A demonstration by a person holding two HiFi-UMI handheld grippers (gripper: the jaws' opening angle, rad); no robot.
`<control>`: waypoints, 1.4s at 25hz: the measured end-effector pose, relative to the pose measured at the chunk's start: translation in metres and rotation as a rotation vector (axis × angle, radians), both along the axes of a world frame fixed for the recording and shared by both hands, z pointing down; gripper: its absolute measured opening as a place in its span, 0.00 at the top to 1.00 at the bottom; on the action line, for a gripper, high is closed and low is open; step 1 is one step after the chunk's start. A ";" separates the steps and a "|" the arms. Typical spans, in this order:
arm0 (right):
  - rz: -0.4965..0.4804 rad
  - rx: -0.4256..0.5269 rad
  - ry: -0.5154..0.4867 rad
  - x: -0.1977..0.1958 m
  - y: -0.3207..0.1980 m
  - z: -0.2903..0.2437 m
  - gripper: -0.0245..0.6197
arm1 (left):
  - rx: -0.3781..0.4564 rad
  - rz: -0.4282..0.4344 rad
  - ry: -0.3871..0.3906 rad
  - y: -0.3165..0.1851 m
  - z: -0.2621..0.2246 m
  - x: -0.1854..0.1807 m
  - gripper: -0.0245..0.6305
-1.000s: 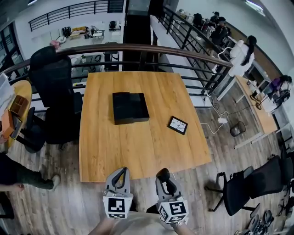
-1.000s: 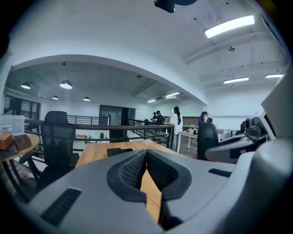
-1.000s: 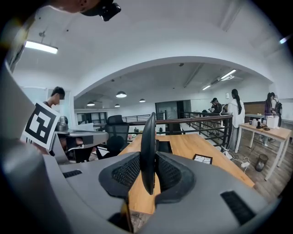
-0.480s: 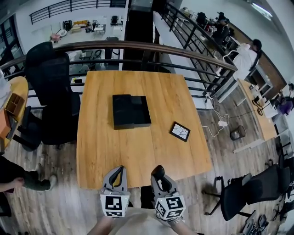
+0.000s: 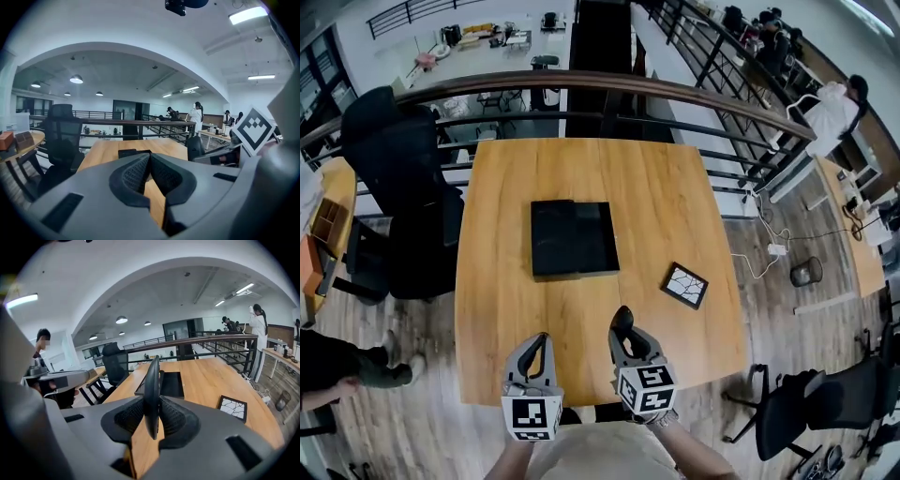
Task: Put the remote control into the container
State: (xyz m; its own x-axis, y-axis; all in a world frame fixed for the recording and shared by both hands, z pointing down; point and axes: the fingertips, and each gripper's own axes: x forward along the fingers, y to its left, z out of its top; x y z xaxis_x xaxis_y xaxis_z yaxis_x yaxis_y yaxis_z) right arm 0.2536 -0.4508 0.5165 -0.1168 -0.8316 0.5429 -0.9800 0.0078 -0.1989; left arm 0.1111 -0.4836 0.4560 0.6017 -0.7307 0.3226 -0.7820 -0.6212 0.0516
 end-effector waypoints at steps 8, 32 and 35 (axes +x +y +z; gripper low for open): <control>-0.066 -0.154 -0.002 0.050 -0.145 0.076 0.79 | -0.025 -0.003 0.009 -0.084 0.029 0.058 0.94; -0.162 -0.569 -0.111 0.089 -0.289 0.230 0.79 | -0.163 -0.086 -0.008 -0.154 0.106 0.096 0.94; -0.153 -0.556 -0.109 0.091 -0.284 0.226 0.79 | -0.148 -0.081 0.003 -0.154 0.103 0.100 0.94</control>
State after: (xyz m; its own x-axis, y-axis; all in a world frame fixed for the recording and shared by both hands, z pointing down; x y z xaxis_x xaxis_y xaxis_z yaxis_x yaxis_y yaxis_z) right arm 0.3447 -0.7352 0.7426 -0.2930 -0.3944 0.8710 -0.9495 0.0132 -0.3135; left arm 0.2110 -0.6376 0.5590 0.5443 -0.7212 0.4285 -0.8286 -0.5419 0.1404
